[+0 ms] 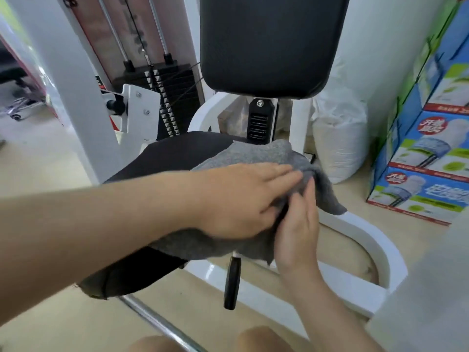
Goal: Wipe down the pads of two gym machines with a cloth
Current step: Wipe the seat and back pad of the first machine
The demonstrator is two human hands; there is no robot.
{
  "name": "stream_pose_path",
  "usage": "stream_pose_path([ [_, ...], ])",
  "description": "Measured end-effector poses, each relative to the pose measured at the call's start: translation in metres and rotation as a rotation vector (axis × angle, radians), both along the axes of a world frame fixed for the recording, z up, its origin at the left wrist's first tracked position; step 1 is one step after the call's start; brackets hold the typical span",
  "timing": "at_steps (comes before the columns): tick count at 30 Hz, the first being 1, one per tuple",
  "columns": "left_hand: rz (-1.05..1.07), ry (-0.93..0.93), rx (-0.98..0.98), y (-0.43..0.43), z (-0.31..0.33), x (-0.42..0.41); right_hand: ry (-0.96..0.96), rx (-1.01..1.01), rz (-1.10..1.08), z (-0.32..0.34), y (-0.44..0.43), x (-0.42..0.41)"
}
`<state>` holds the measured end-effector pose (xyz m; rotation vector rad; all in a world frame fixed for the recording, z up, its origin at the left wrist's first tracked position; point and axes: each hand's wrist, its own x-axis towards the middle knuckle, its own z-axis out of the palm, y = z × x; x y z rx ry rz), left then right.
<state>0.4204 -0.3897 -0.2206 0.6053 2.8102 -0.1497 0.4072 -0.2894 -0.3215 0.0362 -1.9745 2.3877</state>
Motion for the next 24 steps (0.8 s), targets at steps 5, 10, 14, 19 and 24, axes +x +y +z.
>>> stream_pose_path([
  [5, 0.266, -0.171, 0.128, -0.009, 0.007, -0.040, 0.010, 0.339, 0.018, 0.015, 0.006, -0.036],
  [10, 0.291, -0.155, 0.134, -0.033, 0.015, -0.008, 0.498, 0.872, 0.077, 0.029, 0.000, 0.000],
  [14, 0.429, 0.013, 0.126, -0.060, 0.027, 0.052, 0.727, 1.012, 0.281, 0.061, -0.026, 0.024],
  [19, 0.637, 0.477, 0.198, -0.064, 0.016, 0.101, 0.835, 1.013, 0.568, 0.089, -0.045, 0.035],
  [24, 0.977, 0.476, 0.783, -0.070, 0.009, 0.121, 0.799, 1.008, 0.922, 0.111, -0.062, 0.032],
])
